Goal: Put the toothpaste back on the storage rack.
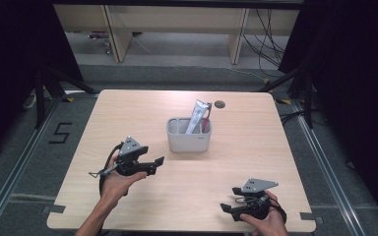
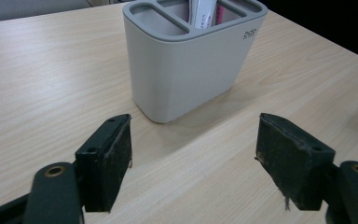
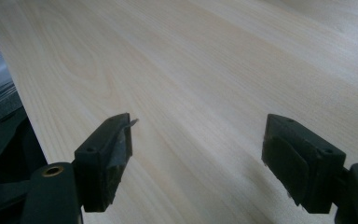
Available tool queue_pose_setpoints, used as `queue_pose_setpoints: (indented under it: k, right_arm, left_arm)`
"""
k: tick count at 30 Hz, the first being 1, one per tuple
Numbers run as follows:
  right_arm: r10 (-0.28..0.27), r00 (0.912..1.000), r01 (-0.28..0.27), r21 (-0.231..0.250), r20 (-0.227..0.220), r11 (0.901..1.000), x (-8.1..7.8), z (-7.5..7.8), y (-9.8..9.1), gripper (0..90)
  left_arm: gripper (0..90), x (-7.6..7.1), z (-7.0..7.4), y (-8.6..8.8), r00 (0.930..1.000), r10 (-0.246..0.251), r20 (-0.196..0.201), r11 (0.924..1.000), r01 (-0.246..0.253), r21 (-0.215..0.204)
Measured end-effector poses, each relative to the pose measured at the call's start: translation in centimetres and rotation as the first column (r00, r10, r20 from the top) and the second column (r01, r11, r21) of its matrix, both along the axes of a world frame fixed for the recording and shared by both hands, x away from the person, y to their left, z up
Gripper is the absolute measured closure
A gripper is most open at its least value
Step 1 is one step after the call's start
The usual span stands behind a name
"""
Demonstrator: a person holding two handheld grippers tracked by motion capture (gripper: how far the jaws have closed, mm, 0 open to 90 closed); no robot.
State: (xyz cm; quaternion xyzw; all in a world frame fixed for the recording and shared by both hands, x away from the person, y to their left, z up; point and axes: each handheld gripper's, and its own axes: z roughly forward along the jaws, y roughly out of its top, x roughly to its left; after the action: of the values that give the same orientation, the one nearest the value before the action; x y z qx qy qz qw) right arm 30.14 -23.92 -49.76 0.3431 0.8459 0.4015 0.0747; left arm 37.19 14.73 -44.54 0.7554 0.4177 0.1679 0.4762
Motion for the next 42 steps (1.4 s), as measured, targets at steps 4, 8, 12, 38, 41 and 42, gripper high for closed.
queue_pose_setpoints:
  k: [4, 8, 12, 38, 41, 42]
  right_arm:
    - [0.016, 0.9997, -0.016, 0.020, -0.020, 0.9997, 0.1, 0.0, 0.0, 25.1]
    - [-0.005, 0.9999, 0.005, 0.002, -0.013, 1.0000, 0.0, 0.1, 0.2, 25.2]
    - [-0.007, 0.9999, 0.007, 0.002, -0.011, 1.0000, 0.0, 0.1, 0.2, 25.2]
    - [-0.003, 0.9999, 0.003, -0.001, -0.010, 1.0000, 0.0, 0.0, 0.4, 25.2]
    - [0.023, 0.9988, -0.022, 0.017, -0.043, 0.9996, 0.1, -0.1, 0.3, 25.1]
    - [0.021, 0.9989, -0.020, 0.016, -0.043, 0.9997, 0.1, -0.1, 0.3, 25.1]
  left_arm:
    - [22.8, -0.5, -0.5, 0.1, 0.9999, -0.004, -0.011, 1.0000, 0.004, 0.002]
    - [22.3, -1.0, -0.9, 0.4, 0.9999, -0.008, -0.013, 0.9999, 0.008, 0.010]
    - [22.3, -1.5, -1.0, 0.8, 0.9999, -0.008, -0.011, 0.9999, 0.008, 0.013]
    - [21.3, -5.1, -3.6, 2.6, 0.9982, -0.050, -0.033, 0.9986, 0.050, 0.015]
    - [21.2, -5.5, -3.8, 2.7, 0.9977, -0.057, -0.036, 0.9983, 0.057, 0.014]
    - [21.1, -5.7, -3.8, 2.7, 0.9978, -0.054, -0.037, 0.9984, 0.055, 0.016]
